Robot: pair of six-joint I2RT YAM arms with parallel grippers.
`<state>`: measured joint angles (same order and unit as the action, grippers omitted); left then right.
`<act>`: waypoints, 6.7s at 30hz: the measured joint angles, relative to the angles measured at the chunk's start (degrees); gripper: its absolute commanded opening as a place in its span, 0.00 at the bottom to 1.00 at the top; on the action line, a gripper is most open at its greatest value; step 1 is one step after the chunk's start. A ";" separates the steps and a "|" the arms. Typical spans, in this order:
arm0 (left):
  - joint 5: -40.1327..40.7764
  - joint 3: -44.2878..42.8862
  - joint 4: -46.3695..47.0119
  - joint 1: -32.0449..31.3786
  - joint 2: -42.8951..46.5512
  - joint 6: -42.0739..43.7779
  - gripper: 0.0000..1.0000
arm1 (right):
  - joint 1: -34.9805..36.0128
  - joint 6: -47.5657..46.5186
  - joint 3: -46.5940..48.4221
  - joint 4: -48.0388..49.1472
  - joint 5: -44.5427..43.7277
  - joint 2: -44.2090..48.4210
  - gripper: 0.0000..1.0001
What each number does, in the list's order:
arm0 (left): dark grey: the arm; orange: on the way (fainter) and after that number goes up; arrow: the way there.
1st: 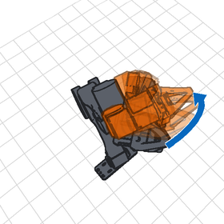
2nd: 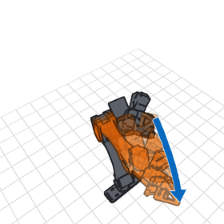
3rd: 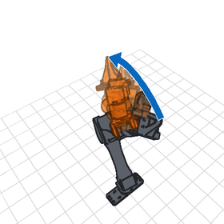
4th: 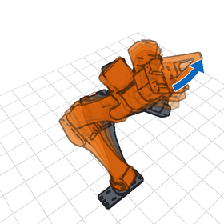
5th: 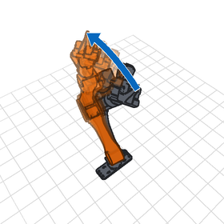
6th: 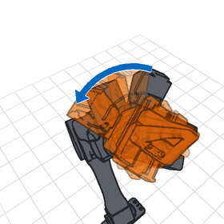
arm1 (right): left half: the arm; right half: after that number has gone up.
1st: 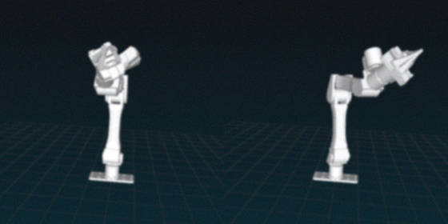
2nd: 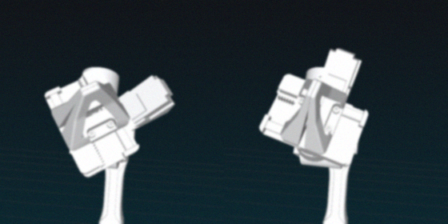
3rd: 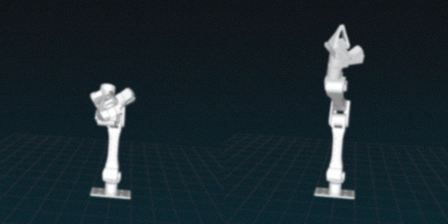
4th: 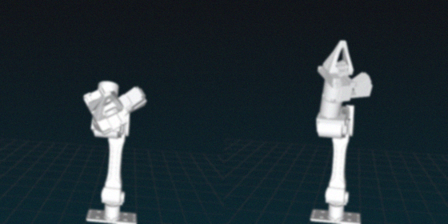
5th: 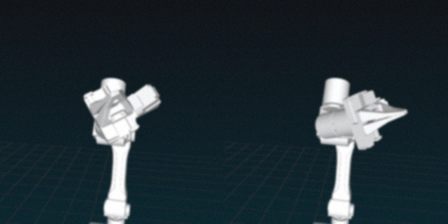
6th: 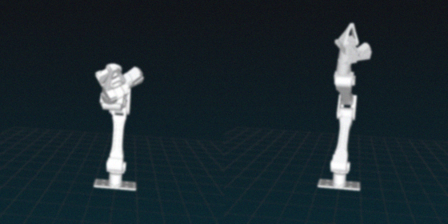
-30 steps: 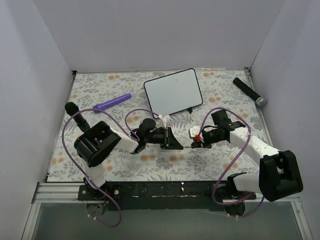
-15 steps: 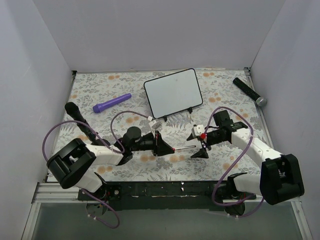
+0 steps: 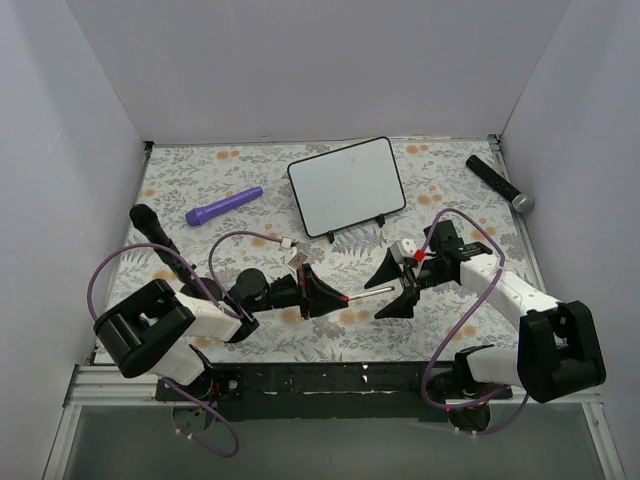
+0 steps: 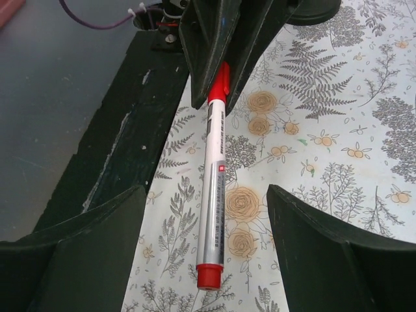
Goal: Write a sentence on the whiteboard
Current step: Pass from the left arm to the right, then pass from the right arm to the left, then pass from the left arm to the right
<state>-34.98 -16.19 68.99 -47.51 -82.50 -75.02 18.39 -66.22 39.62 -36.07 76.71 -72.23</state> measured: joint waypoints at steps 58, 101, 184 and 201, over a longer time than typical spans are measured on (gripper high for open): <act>20.70 3.34 6.43 -4.48 4.59 -1.70 0.00 | 0.00 -9.03 23.76 -32.44 7.80 -18.10 0.76; 23.52 0.04 7.34 -6.51 3.02 0.70 0.00 | 1.01 -8.44 28.11 -36.96 7.32 -17.86 0.44; 10.60 -28.57 -53.94 -9.31 2.19 35.74 0.00 | 4.57 16.63 25.79 -21.51 -24.81 1.51 0.04; 10.82 -26.91 -49.92 -9.35 3.58 31.74 0.00 | 4.55 16.59 25.03 -20.61 -19.17 1.38 0.42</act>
<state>-24.16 -43.09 19.07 -56.86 -78.91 -43.29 22.94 -49.63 64.64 -56.69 57.54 -70.85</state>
